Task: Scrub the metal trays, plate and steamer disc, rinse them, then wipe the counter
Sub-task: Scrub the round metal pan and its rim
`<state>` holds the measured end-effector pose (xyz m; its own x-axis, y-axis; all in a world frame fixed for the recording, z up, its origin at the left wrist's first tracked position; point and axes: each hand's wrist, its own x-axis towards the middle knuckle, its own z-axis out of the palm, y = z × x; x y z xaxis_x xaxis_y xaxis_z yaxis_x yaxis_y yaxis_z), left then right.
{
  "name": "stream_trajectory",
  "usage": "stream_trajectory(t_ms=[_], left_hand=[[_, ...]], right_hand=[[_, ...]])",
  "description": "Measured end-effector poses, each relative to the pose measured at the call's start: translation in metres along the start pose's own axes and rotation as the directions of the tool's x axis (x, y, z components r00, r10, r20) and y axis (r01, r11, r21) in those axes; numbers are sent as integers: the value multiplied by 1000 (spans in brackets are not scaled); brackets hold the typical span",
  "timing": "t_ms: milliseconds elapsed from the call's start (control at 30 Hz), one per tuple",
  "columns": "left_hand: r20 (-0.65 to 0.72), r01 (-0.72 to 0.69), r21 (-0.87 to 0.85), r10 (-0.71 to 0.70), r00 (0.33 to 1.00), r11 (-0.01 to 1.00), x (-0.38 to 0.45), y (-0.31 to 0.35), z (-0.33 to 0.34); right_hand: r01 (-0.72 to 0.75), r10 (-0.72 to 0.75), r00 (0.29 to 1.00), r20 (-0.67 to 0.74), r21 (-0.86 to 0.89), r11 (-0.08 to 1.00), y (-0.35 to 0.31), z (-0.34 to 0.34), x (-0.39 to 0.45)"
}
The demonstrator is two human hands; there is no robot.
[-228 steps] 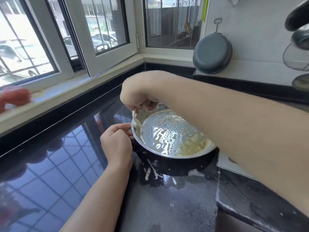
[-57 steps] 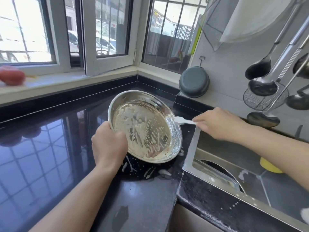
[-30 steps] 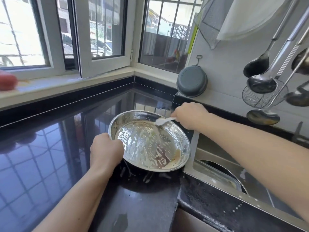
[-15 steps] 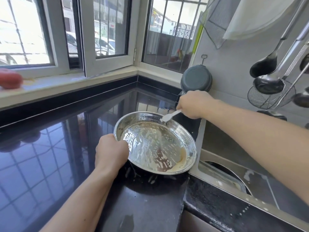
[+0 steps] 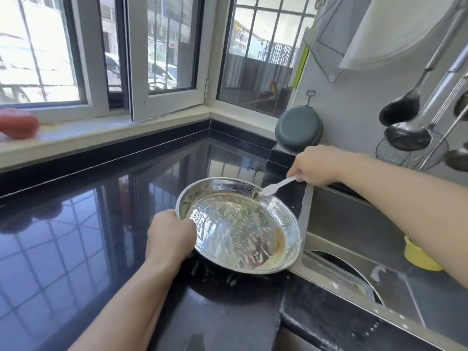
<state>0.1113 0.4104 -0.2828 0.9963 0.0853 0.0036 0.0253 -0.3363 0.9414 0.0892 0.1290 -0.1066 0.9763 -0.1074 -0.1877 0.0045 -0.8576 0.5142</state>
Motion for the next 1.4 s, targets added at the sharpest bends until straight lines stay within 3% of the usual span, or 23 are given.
stream_trajectory(t_ms=[67,167,333,433,567,733,800,933,1000,1100,1200,1233,1300,1400], left_hand=[[3,2,-1,-2,1000,1000,0,0,1],[4,2,15,-2,1000,1000,0,-2,2],[11,-8,-3,8,1000,1000,2,-5,3],[14,-15,8,15,1000,1000,1,-4,2],[20,-1,16,1,1000,1000,4,-6,2],[20,-4,9,3,1000,1000,3,-7,3],[16,-7,4,7,1000,1000,2,-5,3],[7,-7,4,7,1000,1000,-1,-2,3],[9,-3,-2,3,1000,1000,-1,-2,3],[20,-1,4,1,1000,1000,-1,-2,3],[25,-1,5,1,1000,1000,-3,-1,2],[21,-3,7,2,1000,1000,-2,-2,2],[14,-4,10,3,1000,1000,-2,-3,2],[-3,1,23,-1,1000,1000,0,-4,2]], right_hand=[[15,-15,1000,-10,11,1000,1,1,-1],[67,-79,985,-155,-81,994,-20,-3,12],[226,-301,906,-298,-262,938,-78,-17,39],[188,-287,893,-347,-292,938,-88,-28,48],[22,-82,970,-227,-256,967,-67,-26,44],[-160,157,987,-29,-129,979,-19,6,19],[-148,159,984,83,-127,981,-8,7,6],[49,97,912,399,-340,939,-11,4,2],[2,119,920,373,-307,952,-17,0,4],[-98,148,972,184,-255,962,-26,-3,11],[-82,142,931,337,-186,979,-40,2,19],[-144,183,919,349,-134,980,-40,4,17],[-289,261,926,272,66,955,-28,4,13],[-323,297,923,244,78,943,-11,6,-4]])
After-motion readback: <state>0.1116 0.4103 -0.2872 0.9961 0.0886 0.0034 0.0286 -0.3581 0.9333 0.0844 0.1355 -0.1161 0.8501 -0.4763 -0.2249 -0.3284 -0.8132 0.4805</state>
